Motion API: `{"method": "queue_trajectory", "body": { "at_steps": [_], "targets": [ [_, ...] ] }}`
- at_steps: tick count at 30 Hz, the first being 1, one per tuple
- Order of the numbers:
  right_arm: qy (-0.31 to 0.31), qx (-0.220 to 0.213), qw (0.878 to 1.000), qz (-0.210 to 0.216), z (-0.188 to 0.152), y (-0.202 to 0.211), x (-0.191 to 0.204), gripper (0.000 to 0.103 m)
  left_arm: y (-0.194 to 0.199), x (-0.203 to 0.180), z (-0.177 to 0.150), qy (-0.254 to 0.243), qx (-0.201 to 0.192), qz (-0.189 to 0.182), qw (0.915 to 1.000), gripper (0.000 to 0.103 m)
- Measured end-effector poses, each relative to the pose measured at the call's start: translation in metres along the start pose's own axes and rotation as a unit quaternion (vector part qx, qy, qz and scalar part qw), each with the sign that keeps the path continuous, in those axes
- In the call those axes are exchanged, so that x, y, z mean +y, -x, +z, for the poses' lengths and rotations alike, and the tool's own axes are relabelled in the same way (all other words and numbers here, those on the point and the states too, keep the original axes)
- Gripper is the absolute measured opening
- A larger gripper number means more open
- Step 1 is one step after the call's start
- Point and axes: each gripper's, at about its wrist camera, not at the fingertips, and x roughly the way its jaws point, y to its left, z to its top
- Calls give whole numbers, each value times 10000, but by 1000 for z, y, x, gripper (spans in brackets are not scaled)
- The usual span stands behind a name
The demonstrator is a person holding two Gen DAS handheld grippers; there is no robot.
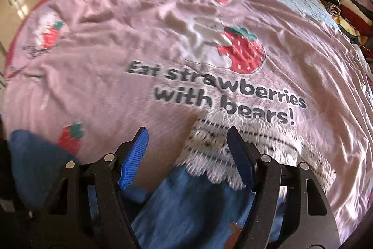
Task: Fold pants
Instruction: 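Grasp the white lace trim with the right gripper while the left grasps the denim leg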
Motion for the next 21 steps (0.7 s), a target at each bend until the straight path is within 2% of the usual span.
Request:
{"method": "queue_trajectory", "body": {
  "at_steps": [2,4,6,7,14,17,18,19,21],
  "targets": [
    [-140,107,9998,68,0,-13,-8,56,-9,-1,5,-48,34,45,10000,55],
    [-264,70,9996,99,-1,-17,-19,28,-15,0,8,-62,74,50,9999,55],
    [-416,-22,9988,272,-3,-13,-31,14,-21,0,12,-61,110,65,9999,54],
    [-599,-85,9970,490,-7,-8,-41,8,-23,0,14,-76,105,73,9999,51],
    [-1146,-691,9874,843,-37,48,-79,6,-21,0,15,-113,-31,30,9999,50],
    [-1325,-927,9832,841,-57,78,-93,6,-24,-1,16,-165,-61,61,9998,50],
    [-1368,-1005,9822,802,-62,88,-97,6,-24,-1,15,-186,-75,76,9998,46],
    [-1406,-1072,9812,768,-68,97,-101,6,-24,-2,15,-194,-90,87,9997,34],
    [-1531,-1232,9782,676,-85,120,-111,6,-23,-4,15,-215,-124,102,9996,24]
  ]
}}
